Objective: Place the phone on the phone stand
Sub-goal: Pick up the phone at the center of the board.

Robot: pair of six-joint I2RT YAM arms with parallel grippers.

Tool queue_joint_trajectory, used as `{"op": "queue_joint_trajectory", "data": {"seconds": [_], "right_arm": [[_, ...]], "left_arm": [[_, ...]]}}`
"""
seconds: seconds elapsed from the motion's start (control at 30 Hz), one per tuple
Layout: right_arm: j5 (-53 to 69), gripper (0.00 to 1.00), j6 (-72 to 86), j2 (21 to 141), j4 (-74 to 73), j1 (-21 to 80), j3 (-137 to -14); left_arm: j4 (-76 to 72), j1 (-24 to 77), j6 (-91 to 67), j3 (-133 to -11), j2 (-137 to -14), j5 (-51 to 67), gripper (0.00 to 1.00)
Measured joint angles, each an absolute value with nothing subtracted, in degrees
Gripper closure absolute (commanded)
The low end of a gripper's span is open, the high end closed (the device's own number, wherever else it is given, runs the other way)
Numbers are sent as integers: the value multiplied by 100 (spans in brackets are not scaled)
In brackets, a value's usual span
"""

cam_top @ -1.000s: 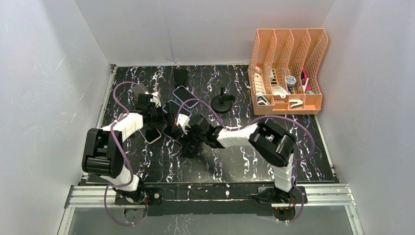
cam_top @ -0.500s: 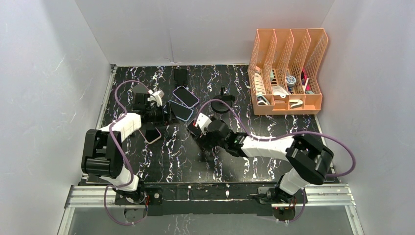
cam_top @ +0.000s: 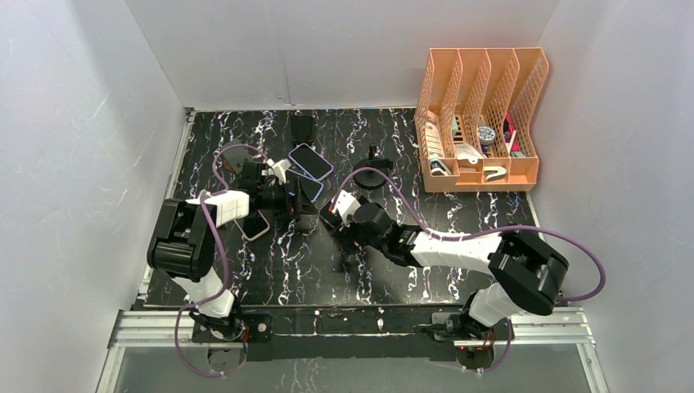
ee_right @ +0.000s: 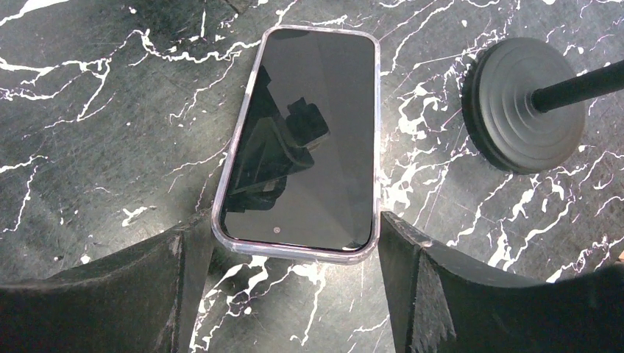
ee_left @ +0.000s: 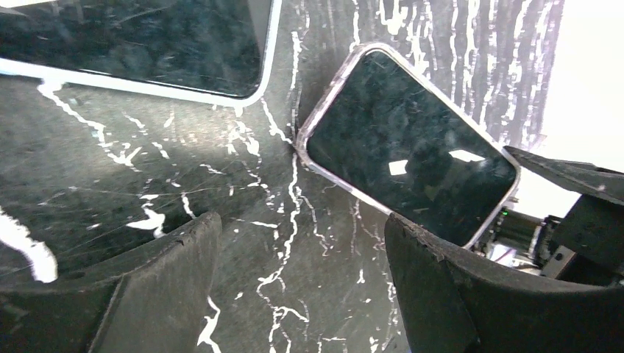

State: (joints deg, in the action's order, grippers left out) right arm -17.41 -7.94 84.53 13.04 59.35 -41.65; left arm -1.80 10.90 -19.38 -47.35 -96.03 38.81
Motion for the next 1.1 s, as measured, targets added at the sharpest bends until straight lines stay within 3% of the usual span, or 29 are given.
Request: {"op": "queue_joint_trajectory", "data": {"seconds": [0.77,1.1], "right_arm": [[-1649,43,-766,8344,1304,5935,-4134],[-1616,43,-729,8344,1302,5935,-4134]], "left_arm": [[-4886,1761,-5839,-2379,-9636,4169,21],[-6611,1883,-6960,-2204,-10431,3874,27]]}}
